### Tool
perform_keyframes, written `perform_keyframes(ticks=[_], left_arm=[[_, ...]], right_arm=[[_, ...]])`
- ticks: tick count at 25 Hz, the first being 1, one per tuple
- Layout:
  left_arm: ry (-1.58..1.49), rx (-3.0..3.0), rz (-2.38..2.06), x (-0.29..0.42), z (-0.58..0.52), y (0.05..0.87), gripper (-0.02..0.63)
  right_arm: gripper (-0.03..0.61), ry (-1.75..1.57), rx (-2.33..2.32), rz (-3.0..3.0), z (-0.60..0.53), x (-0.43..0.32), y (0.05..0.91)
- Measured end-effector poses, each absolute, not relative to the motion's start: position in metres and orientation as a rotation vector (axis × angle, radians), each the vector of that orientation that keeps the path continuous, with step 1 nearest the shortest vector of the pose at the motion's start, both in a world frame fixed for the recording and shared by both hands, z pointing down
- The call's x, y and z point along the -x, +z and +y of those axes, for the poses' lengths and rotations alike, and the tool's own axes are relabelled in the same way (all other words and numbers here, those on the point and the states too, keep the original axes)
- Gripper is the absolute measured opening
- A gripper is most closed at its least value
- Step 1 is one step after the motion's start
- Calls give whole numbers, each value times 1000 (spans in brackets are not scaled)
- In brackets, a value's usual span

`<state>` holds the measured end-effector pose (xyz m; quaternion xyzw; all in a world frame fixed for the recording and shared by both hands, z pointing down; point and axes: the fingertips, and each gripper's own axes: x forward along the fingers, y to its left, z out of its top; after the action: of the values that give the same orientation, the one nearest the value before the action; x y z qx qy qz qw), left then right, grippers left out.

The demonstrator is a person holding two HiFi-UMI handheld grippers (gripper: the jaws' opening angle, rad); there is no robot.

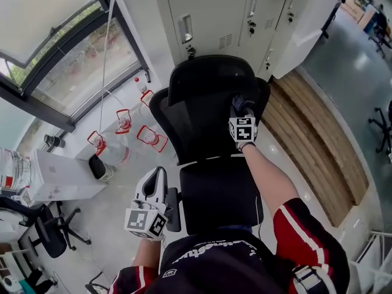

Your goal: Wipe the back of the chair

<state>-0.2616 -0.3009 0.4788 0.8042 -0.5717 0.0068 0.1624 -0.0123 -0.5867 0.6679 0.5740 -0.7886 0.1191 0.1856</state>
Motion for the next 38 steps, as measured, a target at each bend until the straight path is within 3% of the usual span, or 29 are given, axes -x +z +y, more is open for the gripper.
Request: perform_keyframes(ticks=[18,28,38], left_arm=[[-3,-2148,-1792,336,-275,485,26],[4,-2069,-1886,368,-250,486,26],[-25,-2062,-1905,373,-233,482,26]], right_arm=[[71,280,-1219,-2494,-556,242,658],[71,314,-1004,-2618,-529,333,655],[69,424,-872,-2861,-500,340,620]])
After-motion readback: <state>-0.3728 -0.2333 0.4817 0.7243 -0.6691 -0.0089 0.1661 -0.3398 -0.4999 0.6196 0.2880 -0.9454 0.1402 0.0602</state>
